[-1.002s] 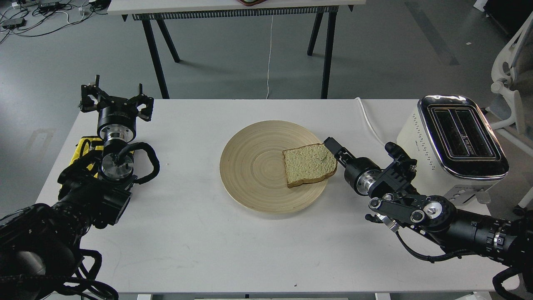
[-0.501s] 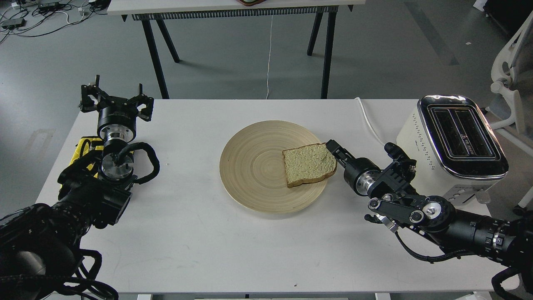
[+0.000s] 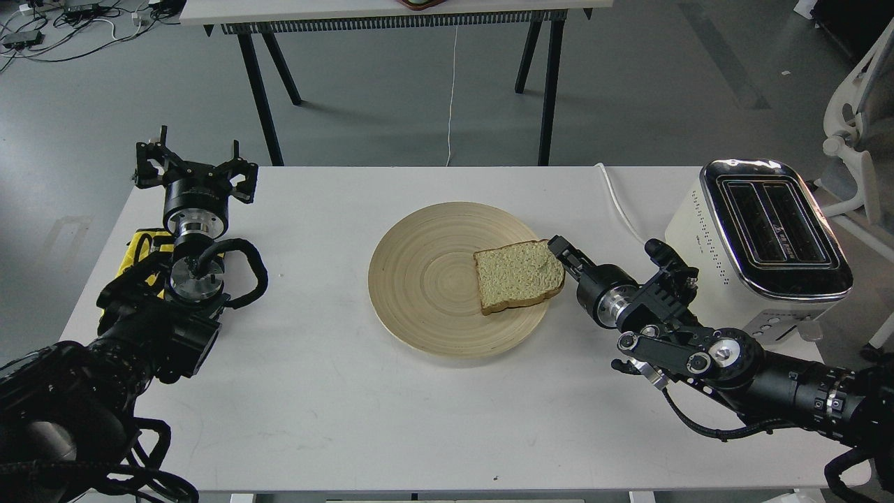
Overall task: Put bread in toaster with right arm
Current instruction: 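Lower the open right gripper beside the bread slice's edge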
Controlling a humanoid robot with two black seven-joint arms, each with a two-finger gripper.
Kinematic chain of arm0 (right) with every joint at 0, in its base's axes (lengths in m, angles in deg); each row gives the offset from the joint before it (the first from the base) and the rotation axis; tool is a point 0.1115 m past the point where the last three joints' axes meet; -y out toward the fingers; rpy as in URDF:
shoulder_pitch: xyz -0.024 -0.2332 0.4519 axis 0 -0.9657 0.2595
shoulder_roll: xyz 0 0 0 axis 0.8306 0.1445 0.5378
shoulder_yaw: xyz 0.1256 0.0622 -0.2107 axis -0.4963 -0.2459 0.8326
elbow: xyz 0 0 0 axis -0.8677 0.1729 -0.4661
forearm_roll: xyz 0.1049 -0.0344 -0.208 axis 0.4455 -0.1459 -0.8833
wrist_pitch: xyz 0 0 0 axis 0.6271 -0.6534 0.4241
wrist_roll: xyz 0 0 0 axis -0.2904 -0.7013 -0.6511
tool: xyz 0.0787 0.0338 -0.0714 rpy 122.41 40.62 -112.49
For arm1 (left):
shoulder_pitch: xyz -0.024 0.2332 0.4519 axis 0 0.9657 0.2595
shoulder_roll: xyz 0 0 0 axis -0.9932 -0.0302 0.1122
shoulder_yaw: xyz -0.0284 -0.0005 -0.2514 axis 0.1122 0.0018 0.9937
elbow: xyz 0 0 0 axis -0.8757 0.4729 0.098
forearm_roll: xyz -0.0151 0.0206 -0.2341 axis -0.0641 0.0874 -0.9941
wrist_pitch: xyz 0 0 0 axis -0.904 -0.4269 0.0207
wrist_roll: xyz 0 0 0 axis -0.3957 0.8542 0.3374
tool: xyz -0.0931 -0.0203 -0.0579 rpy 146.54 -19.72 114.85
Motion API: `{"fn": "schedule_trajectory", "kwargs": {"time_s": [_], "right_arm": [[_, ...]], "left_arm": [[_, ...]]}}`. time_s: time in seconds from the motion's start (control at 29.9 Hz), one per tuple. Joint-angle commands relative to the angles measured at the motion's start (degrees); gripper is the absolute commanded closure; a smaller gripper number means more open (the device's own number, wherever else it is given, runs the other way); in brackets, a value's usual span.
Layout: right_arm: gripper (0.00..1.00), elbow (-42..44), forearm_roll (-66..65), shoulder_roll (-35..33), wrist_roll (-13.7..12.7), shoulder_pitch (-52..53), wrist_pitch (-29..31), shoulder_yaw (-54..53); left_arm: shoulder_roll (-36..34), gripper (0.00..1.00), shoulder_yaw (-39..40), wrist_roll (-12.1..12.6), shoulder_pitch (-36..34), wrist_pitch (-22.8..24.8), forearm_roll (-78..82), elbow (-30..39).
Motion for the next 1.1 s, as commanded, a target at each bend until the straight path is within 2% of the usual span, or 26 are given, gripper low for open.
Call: {"fn": "schedule_trajectory", "kwargs": {"time_s": [0.0,0.13,0.4,1.07], "right_arm": [[0.58,-0.09,0.0,-0.09,0.0,-0.08,0.09,0.0],[0.64,-0.09,0.0,-0.09,0.0,-0.08,0.18,0.09],[0.69,-0.09,0.0,-0.09,0.0,-0.08,0.26,0.09],[0.78,-0.35,0.0,-0.18,0.0,-0.08,0.44,0.09]], "left_arm": [[0.0,0.0,0.0,0.0,0.0,0.0,0.0,0.0],[0.0,0.0,0.0,0.0,0.0,0.0,0.0,0.0],[0.0,0.0,0.0,0.0,0.0,0.0,0.0,0.0],[0.0,0.0,0.0,0.0,0.0,0.0,0.0,0.0]]}}
